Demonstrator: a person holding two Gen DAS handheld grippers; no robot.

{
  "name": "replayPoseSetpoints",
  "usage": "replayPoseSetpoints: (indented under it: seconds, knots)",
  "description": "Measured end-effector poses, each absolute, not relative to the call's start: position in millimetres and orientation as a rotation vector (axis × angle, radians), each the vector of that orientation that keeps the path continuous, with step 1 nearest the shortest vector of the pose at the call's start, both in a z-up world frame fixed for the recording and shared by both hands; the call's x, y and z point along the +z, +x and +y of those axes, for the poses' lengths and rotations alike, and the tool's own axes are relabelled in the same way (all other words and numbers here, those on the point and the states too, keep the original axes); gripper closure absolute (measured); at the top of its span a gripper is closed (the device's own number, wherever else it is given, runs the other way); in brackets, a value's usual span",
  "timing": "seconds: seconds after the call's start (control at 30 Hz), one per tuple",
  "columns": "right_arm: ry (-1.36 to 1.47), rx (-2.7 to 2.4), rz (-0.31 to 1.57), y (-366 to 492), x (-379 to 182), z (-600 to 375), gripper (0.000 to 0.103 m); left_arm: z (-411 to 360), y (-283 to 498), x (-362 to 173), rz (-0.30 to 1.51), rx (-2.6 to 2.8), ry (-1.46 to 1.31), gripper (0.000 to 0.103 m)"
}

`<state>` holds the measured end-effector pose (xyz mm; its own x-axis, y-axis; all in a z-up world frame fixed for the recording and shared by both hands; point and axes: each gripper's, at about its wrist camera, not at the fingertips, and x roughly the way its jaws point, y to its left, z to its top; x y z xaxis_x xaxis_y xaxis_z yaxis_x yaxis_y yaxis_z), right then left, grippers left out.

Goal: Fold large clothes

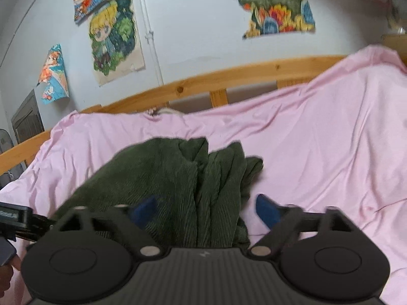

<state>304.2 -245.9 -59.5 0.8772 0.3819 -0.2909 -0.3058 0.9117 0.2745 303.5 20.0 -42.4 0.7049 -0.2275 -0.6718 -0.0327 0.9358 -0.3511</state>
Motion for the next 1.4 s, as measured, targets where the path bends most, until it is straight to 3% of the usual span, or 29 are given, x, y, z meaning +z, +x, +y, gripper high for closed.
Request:
replayPoseSetpoints:
  seconds: [0.13,0.7,0.97,1.4]
  knots:
    - [0.221,0.321,0.29,278,-42,-257,0.0,13,287,-24,0.748,-0.096,-0.306,0.001]
    - [0.149,0.243,0.044,131,15,-285,0.0,-25,150,72,0.439,-0.04,-0.14,0.001]
    - [0.147,0.217,-0.024,83,29,-289,0.0,-32,94,80,0.407,-0.041,-0.126,0.001]
    - [0.137,0.18,0.117,34,5,-285,0.0,-27,44,42,0.413,0.082,-0.099,0.001]
